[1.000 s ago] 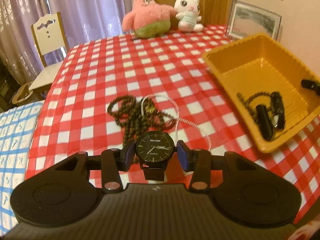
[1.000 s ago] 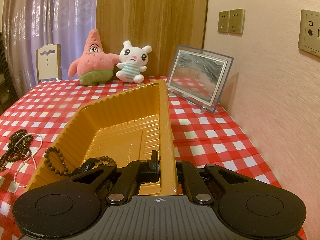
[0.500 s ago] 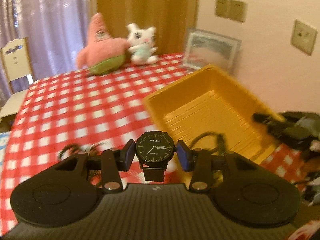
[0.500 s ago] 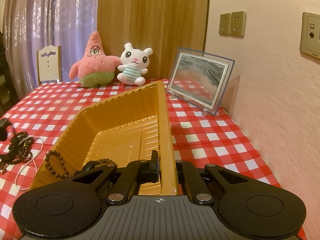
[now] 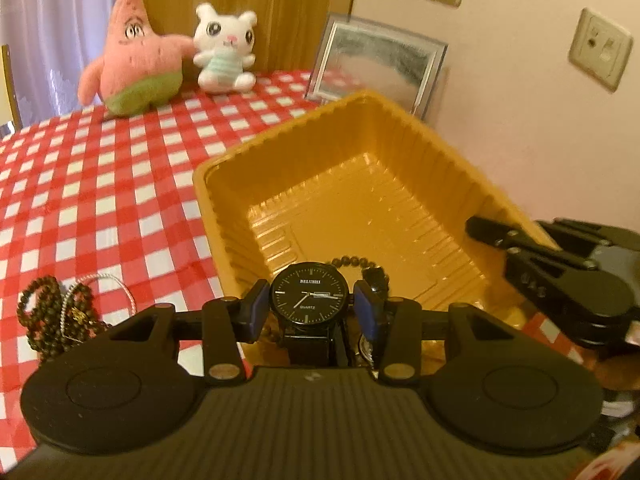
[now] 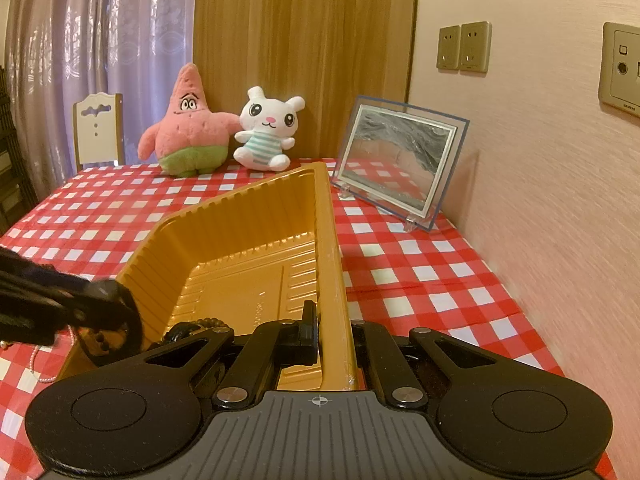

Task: Organize jewelry
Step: 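Carry the black wristwatch over the orange tray and open the left gripper, then move the left gripper back down toward the jewelry pile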

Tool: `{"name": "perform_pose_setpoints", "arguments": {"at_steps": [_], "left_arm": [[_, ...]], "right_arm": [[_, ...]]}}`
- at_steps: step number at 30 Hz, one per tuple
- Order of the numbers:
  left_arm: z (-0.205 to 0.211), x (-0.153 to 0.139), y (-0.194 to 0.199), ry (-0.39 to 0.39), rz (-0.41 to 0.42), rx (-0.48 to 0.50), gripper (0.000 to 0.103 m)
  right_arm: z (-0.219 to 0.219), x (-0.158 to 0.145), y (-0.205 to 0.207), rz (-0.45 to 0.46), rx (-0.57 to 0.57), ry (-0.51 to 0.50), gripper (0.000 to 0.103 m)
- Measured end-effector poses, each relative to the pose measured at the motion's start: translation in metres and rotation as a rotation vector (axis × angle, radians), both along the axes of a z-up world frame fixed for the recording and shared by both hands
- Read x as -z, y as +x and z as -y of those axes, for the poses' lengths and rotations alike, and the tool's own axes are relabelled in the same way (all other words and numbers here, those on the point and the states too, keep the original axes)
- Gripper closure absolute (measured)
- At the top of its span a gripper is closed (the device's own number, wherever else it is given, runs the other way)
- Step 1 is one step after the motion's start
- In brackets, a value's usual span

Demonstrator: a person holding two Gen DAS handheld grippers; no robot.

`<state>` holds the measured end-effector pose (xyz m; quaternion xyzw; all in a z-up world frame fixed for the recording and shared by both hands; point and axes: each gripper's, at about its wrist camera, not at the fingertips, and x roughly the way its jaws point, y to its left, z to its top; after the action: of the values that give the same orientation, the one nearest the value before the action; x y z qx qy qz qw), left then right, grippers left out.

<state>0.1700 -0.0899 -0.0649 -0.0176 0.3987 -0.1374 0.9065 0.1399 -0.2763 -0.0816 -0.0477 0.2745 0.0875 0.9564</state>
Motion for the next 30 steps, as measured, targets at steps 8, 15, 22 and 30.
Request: {"name": "perform_pose_setpoints", "arguments": {"at_steps": [8,15,22,30], "left_arm": [[-0.009,-0.012,0.003,-0.024,0.053,-0.026,0.053],[-0.044,-0.018,-0.021,0.009,0.061,-0.112,0.054],[-0.091,-0.002,-0.044,0.072,0.003,-0.24,0.059],[-0.119,0.021,-0.065,0.123,-0.073,-0.326,0.06]], "right_arm": [[0.001,0.001,0.001,-0.006,0.002,0.0,0.099],[0.001,0.002,0.003,-0.009,0.006,0.005,0.099],[0.002,0.002,0.004,-0.007,0.002,0.007,0.099],[0.001,0.002,0.004,-0.007,0.003,0.008,0.099]]}}
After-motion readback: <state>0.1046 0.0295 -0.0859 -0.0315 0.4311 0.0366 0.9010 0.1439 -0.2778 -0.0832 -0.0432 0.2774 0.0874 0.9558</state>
